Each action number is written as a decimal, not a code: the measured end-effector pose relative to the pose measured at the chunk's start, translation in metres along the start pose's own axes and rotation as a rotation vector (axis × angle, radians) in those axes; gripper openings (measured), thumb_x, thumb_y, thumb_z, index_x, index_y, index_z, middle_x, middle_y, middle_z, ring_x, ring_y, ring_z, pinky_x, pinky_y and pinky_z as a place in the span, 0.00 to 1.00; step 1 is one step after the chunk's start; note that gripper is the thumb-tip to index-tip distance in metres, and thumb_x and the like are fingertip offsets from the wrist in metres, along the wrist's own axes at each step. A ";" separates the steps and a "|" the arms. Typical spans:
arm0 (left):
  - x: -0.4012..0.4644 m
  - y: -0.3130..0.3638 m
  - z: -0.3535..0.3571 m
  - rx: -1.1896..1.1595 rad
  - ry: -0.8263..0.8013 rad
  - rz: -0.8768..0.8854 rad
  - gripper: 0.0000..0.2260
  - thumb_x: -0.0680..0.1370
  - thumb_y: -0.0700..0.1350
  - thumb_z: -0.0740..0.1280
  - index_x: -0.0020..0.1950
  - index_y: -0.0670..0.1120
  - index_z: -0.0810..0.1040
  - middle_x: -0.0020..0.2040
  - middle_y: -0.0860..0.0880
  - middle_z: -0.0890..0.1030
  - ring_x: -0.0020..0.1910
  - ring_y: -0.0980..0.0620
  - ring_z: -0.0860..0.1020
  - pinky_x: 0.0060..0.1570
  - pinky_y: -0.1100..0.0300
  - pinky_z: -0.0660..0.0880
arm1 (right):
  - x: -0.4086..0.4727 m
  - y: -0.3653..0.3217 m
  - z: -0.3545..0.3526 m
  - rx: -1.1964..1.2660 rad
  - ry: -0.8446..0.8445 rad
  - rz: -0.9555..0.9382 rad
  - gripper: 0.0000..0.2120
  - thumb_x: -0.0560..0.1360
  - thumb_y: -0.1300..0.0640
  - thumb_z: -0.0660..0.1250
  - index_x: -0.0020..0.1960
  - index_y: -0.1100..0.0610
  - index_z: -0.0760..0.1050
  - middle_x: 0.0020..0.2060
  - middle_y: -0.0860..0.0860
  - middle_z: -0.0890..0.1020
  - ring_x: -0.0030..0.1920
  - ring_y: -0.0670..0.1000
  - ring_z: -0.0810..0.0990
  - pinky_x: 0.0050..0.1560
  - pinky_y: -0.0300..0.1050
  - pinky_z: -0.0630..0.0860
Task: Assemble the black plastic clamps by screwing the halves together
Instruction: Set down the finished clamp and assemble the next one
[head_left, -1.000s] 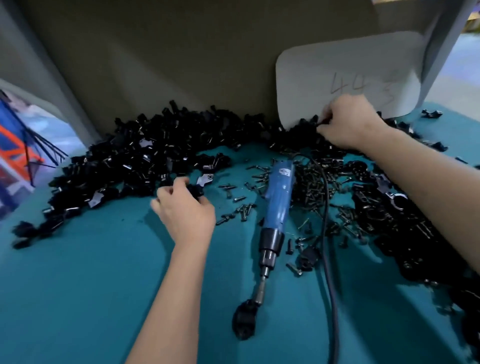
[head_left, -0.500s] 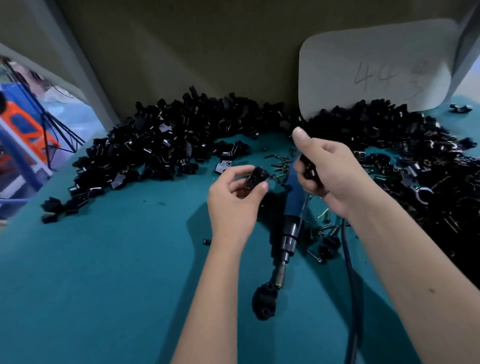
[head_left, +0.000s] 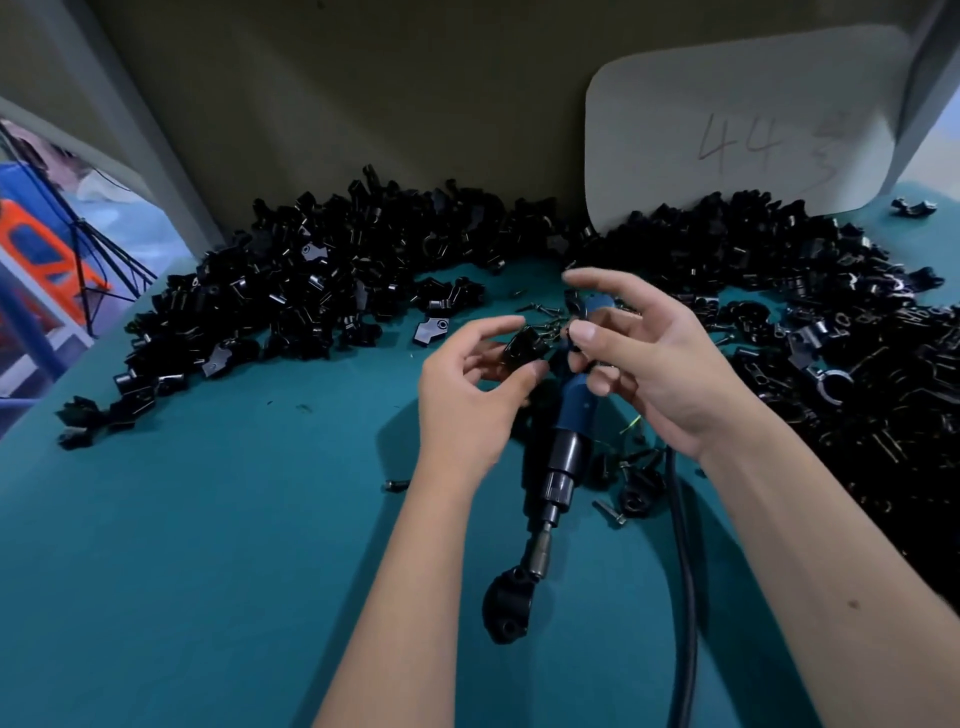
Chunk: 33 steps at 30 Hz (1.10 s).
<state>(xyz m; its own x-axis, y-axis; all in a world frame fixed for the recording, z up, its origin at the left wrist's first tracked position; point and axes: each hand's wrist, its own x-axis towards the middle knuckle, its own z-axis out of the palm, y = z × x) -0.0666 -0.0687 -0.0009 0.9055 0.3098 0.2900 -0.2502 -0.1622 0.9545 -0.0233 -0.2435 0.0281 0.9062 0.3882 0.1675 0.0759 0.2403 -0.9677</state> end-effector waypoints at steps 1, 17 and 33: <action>0.000 0.000 -0.001 0.022 -0.025 0.018 0.16 0.73 0.37 0.79 0.58 0.53 0.85 0.46 0.59 0.83 0.48 0.55 0.82 0.53 0.63 0.79 | 0.000 0.001 -0.001 0.015 0.003 -0.005 0.21 0.75 0.60 0.74 0.67 0.51 0.81 0.43 0.55 0.78 0.42 0.52 0.81 0.36 0.40 0.77; -0.001 0.001 0.004 -0.105 -0.137 0.029 0.14 0.78 0.38 0.75 0.62 0.49 0.85 0.58 0.50 0.86 0.52 0.47 0.84 0.52 0.46 0.83 | 0.003 0.009 0.004 -0.237 0.154 -0.057 0.24 0.71 0.43 0.78 0.46 0.61 0.73 0.25 0.52 0.74 0.20 0.51 0.70 0.20 0.36 0.61; 0.002 0.002 0.002 -0.220 -0.114 -0.063 0.19 0.77 0.28 0.71 0.57 0.51 0.86 0.53 0.49 0.87 0.45 0.50 0.86 0.43 0.58 0.83 | 0.003 0.003 0.001 -0.466 -0.111 -0.121 0.10 0.73 0.56 0.79 0.52 0.53 0.83 0.31 0.51 0.79 0.26 0.48 0.77 0.23 0.37 0.71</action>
<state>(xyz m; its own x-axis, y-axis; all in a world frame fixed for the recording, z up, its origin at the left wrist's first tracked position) -0.0651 -0.0702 0.0015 0.9512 0.2034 0.2321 -0.2497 0.0654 0.9661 -0.0209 -0.2405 0.0259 0.8318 0.4802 0.2782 0.3783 -0.1240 -0.9173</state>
